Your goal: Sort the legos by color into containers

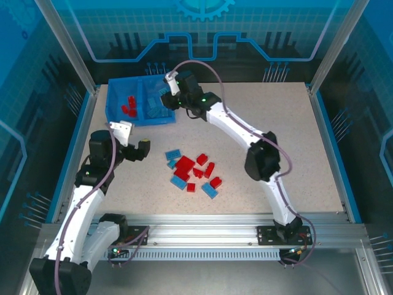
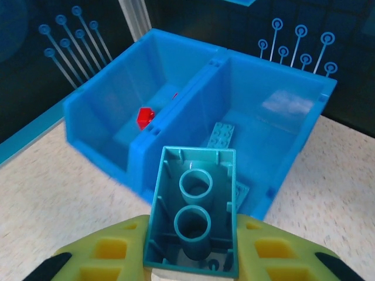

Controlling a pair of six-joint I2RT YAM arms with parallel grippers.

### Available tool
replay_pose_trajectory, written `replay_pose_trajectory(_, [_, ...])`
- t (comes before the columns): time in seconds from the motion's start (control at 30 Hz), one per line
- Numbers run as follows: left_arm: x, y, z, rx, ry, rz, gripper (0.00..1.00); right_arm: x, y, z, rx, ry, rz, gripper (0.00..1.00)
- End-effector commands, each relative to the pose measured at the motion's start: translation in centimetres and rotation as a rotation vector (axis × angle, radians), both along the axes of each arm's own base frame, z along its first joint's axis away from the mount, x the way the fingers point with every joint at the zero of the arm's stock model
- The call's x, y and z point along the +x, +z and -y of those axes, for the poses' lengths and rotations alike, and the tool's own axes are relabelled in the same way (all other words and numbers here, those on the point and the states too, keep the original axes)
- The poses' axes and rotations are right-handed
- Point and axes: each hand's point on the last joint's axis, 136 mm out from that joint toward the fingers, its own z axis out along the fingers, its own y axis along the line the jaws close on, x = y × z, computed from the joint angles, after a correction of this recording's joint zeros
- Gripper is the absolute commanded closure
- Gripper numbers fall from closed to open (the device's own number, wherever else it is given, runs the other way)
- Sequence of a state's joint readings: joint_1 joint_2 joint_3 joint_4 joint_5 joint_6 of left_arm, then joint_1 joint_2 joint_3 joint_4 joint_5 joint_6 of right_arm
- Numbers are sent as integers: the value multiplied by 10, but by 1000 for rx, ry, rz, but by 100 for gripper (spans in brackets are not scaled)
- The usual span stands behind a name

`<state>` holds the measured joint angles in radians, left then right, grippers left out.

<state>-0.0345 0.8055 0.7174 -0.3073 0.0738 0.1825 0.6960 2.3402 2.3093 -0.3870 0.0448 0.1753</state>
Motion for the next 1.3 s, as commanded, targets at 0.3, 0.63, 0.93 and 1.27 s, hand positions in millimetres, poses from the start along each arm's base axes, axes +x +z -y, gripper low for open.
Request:
replay_pose_trajectory(0.3, [1, 4, -1, -46, 22, 6, 1, 72, -29, -30, -24, -10, 264, 67])
replay_pose_trajectory(0.63, [5, -4, -5, -40, 45, -17, 1, 61, 16, -30, 3, 1, 313, 44])
replay_pose_trajectory(0.93, [13, -15, -24, -75, 197, -98, 1, -18, 73, 21, 20, 74, 16, 33])
replay_pose_trajectory(1.27, [15, -33, 35, -338, 253, -376, 1, -148, 28, 139, -2, 55, -225, 20])
